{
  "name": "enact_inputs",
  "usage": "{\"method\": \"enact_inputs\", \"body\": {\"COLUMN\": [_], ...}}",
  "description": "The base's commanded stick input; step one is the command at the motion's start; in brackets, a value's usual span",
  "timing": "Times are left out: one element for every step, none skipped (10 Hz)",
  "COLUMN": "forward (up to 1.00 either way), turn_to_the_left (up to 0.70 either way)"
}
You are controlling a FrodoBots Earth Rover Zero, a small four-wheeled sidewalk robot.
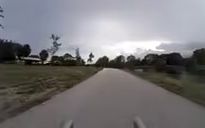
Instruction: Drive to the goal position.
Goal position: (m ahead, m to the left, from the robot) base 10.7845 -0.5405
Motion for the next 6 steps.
{"method": "enact_inputs", "body": {"forward": [1.0, 1.0, 1.0, 1.0, 1.0, 1.0], "turn_to_the_left": [-0.4, -0.4, -0.4, -0.32, 0.0, 0.0]}}
